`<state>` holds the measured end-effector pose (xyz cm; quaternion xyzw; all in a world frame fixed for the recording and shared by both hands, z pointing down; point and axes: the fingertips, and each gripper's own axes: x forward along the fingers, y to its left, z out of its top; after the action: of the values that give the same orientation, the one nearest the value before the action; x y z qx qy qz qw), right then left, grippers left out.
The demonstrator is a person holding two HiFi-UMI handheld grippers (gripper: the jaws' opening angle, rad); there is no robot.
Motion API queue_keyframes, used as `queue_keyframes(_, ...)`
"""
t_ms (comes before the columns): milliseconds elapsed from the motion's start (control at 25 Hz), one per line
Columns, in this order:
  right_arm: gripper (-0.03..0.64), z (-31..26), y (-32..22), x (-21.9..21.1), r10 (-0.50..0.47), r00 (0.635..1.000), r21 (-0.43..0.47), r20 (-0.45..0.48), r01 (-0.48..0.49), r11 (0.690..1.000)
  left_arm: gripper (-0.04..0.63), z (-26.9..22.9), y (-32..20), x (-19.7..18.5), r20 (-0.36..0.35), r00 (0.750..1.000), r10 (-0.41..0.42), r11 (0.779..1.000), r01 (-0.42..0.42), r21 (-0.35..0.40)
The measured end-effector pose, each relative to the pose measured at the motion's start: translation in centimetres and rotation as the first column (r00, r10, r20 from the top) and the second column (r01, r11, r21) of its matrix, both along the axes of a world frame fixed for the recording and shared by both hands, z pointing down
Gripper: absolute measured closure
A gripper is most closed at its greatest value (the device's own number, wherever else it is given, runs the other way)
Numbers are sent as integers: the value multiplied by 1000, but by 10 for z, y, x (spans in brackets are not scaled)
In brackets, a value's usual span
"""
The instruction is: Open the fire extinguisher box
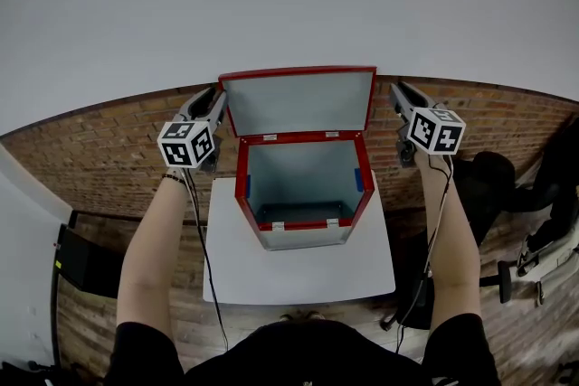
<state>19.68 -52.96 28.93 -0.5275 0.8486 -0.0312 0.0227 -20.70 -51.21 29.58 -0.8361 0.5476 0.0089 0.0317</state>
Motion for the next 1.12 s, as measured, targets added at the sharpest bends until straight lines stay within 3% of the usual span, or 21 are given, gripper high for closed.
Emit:
queue_keyframes(320,535,-14,50,-28,-45,999,103,-25,48,994,438,-6,44,0,-29,999,15,997,-12,75)
queue_keyframes(440,569,-25,76,-50,-69,997,154,-30,72,985,509,-16,70,6,-40,999,27,993,-23,117)
queue_keyframes(640,597,-44,125,-85,-125,992,205,-2,123,971,546,-27,116,21,-51,996,75,986,-66,156)
queue_keyframes(960,597,-37,187,-120,-201,979,219,-46,206,954,547,-10,181,47,-73,987,143,983,-133,127)
queue_keyframes(1120,597,-19,210,-134,-238,970,201,-49,243,949,548,10,210,63,-51,984,168,982,-163,100)
